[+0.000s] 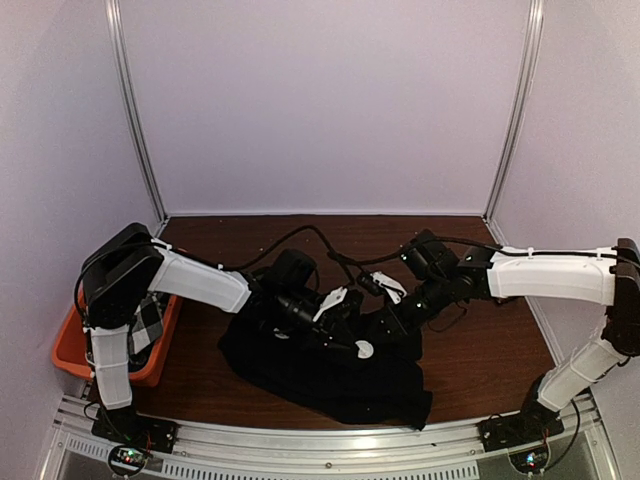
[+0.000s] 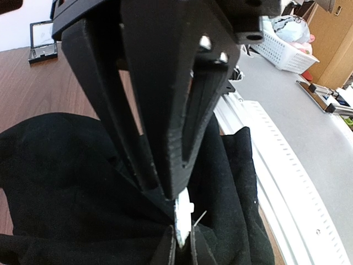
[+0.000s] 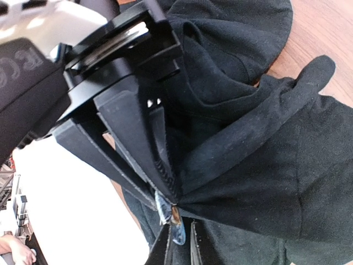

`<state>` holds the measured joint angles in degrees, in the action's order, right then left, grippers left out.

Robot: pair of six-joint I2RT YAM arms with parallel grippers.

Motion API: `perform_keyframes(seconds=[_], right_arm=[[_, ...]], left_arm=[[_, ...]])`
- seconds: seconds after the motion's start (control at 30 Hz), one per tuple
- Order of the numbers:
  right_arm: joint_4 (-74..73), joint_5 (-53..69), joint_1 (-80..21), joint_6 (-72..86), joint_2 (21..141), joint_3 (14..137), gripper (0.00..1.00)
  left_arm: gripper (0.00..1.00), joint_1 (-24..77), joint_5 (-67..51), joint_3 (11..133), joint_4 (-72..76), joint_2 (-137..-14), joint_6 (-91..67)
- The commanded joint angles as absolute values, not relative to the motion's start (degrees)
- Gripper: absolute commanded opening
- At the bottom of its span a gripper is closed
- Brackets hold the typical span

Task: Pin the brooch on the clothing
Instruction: Pin the clothing with brooches to the flattened clothing.

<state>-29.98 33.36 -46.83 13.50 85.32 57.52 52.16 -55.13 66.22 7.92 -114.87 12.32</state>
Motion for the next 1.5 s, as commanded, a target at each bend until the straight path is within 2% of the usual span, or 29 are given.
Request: perform_keyframes(seconds=[0.0,0.37,0.73,0.87,1.17,1.47], right_arm=[[-27.5,31.7,-46.6,14.1,85.3,56.1,0.12],[-23.0,31.9,-46.6,15.6,82.4,52.8,0.15],[-20.2,32.2,-46.6,17.7,82.5,50.5,0.26],[-18.9,32.8,-46.6,18.3,82.7,49.8,0.26],[-16.7,34.9,-46.8,19.4,83.0,48.1,0.16],[-16.7,34.2,-47.0,19.3,83.1,47.9,0.16]], left_arm=[[0.00,51.9,-57.7,65.9,10.1,-115.5,11.4],[0.00,51.5,-58.0,65.5,10.8,-115.4,10.9],[0.00,50.8,-58.9,64.9,13.2,-115.4,9.2],[0.00,50.8,-58.8,64.8,13.3,-115.4,9.1],[0.00,50.0,-60.2,63.5,17.4,-115.4,6.2],[0.00,49.5,-61.4,63.1,19.4,-115.4,4.5]])
